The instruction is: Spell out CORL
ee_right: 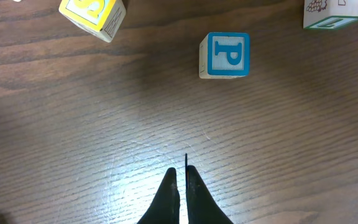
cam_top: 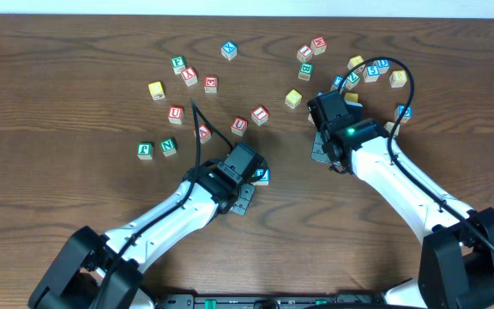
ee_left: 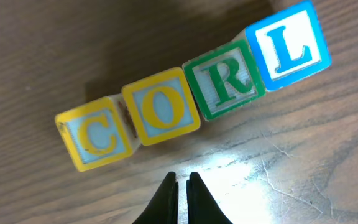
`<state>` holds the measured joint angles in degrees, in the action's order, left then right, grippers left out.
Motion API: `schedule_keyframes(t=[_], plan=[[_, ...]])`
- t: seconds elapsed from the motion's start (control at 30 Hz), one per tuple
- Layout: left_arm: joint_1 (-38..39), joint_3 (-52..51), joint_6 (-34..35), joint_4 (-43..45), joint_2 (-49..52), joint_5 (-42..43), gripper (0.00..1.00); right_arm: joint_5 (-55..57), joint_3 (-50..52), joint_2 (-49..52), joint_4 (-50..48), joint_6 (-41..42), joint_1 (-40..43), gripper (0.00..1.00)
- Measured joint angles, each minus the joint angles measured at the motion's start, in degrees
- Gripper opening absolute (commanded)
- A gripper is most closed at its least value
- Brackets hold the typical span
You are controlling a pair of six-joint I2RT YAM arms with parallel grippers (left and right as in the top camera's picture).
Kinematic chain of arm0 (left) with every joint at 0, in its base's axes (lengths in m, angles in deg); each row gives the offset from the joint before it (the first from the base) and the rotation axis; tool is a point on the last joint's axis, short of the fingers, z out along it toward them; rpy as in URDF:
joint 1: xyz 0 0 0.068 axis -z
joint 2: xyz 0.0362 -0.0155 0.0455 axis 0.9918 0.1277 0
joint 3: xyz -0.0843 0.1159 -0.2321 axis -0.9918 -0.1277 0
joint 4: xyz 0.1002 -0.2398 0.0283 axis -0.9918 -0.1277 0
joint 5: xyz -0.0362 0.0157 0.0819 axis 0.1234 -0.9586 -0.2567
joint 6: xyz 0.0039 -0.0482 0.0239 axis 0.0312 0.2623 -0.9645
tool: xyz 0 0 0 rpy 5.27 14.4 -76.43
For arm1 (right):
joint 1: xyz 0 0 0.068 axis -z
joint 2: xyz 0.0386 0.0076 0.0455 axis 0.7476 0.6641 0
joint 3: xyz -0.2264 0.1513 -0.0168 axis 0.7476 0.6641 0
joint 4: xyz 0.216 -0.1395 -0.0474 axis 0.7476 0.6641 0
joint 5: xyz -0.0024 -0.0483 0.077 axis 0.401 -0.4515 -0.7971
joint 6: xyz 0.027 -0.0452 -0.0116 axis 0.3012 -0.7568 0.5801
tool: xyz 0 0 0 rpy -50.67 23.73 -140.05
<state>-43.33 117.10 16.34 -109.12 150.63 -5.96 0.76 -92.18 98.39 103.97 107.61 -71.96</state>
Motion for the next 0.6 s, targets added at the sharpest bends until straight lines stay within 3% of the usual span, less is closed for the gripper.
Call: schedule_keyframes(t=[0.3, 0.6], plan=[[-0.7, 0.0, 0.3, 2.7, -0.3, -8.8, 0.07, 0.0, 0.0, 0.0, 0.0, 0.0, 0.0, 0.01], [-8.2, -0.2, 0.5, 4.5, -0.3, -11.2, 0.07, 0.0, 0.0, 0.0, 0.1, 0.0, 0.0, 0.01]])
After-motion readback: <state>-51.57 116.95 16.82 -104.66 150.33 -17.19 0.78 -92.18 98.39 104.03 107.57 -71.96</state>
